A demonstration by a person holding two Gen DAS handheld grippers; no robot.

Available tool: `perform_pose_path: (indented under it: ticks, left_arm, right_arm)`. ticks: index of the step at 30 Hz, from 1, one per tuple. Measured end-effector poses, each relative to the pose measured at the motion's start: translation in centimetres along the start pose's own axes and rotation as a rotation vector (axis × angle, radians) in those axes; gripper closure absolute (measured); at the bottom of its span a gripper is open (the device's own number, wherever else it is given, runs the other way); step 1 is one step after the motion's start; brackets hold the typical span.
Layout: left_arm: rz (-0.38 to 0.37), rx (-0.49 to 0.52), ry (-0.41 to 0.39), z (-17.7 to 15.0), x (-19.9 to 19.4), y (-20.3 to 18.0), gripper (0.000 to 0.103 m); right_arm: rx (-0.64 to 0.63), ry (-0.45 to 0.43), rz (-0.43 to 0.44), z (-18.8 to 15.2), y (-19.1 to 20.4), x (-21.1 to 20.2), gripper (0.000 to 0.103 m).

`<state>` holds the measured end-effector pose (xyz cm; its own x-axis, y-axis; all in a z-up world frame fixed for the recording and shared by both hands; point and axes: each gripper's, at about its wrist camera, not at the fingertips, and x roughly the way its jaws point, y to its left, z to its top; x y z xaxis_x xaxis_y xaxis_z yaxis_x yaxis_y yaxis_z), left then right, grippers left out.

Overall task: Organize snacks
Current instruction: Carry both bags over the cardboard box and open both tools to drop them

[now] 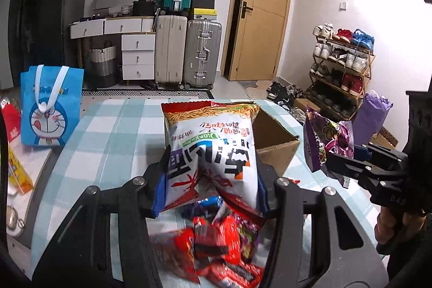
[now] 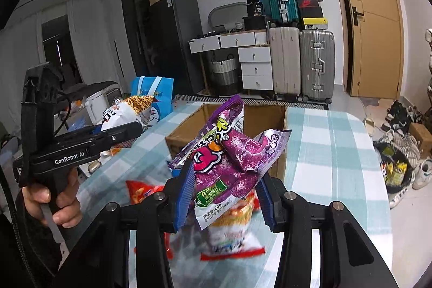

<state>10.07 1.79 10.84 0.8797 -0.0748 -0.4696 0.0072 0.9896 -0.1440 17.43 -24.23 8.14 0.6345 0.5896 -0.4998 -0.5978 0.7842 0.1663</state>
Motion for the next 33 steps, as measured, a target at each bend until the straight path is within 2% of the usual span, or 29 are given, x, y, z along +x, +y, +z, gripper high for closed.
perform_pose_path:
  ticks: [8,27,33]
  left_arm:
    - [0.014,0.009,0.03,2.4,4.5,-0.2,0.055]
    - [0.029,0.043,0.14,3.2,16.7,-1.5,0.055]
    - [0.06,0.065,0.185,2.9,19.5,-2.1,0.055]
  right_arm:
    - [-0.011,0.015,-0.008,2.3,-0.8,3.1,0.059]
    - [0.039,0.087,-0.027,4.4,-5.0,10.9,0.059]
    - [0.03,0.11,-0.041,4.4,-5.4,12.6,0.059]
